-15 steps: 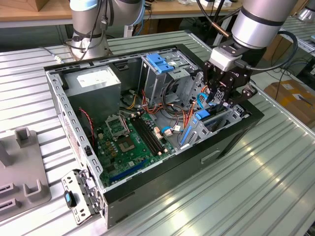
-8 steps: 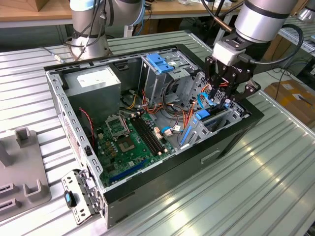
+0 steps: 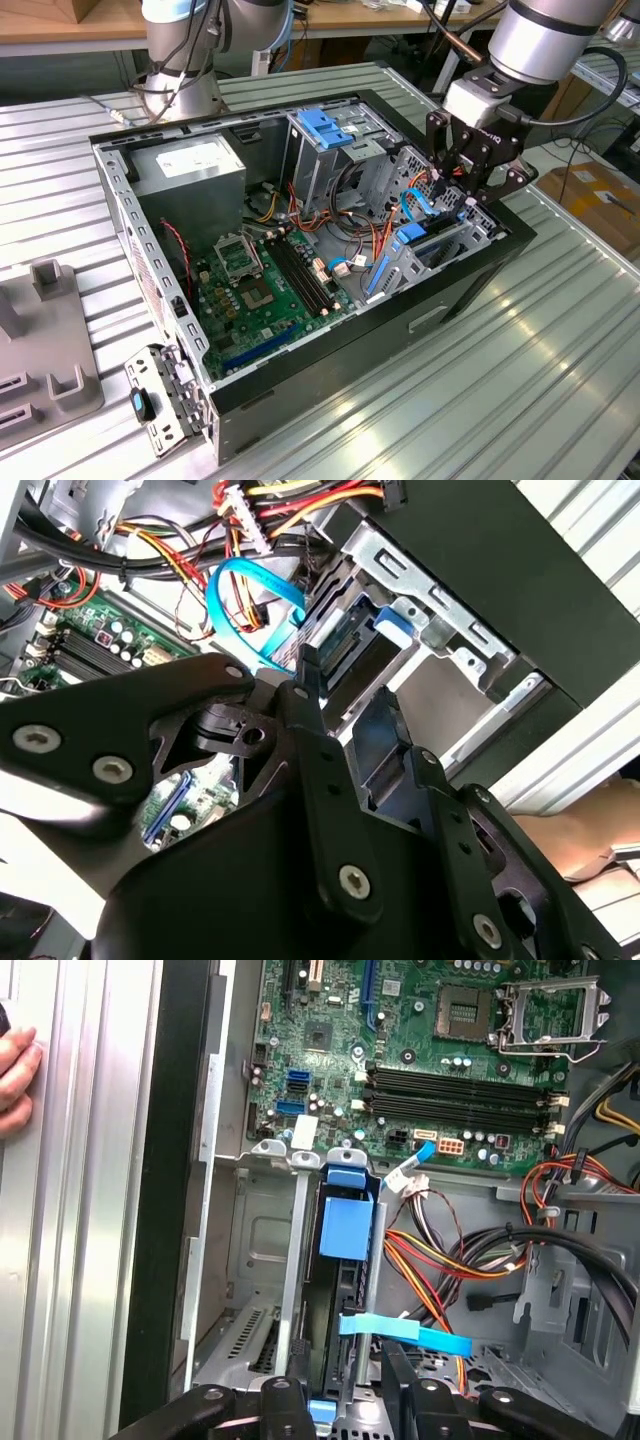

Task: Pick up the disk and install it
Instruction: 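Insert the first disk wire, then insert the second disk wire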

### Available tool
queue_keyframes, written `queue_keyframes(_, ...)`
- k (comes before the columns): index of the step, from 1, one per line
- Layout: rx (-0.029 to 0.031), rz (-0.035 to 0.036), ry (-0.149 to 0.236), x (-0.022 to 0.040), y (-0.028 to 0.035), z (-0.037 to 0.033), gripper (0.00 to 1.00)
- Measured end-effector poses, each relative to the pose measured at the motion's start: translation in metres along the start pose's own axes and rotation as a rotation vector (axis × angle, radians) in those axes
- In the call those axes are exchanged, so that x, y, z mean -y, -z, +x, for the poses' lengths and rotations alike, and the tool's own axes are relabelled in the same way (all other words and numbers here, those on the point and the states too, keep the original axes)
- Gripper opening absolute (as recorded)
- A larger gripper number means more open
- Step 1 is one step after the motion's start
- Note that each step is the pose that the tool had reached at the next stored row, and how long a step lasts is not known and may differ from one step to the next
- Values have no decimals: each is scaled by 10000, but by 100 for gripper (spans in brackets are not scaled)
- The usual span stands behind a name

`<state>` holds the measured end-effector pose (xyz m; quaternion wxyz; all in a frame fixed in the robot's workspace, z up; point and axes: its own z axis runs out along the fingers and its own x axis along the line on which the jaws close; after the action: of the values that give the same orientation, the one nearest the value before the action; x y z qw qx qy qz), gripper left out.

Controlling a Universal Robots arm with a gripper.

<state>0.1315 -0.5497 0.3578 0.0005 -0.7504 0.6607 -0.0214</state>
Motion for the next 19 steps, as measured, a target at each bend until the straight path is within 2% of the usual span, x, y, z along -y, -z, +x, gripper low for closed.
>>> queue_keyframes(9, 1, 0, 3, 11, 0, -8, 42)
queue_keyframes(19, 2, 0, 25, 70, -1, -51, 42)
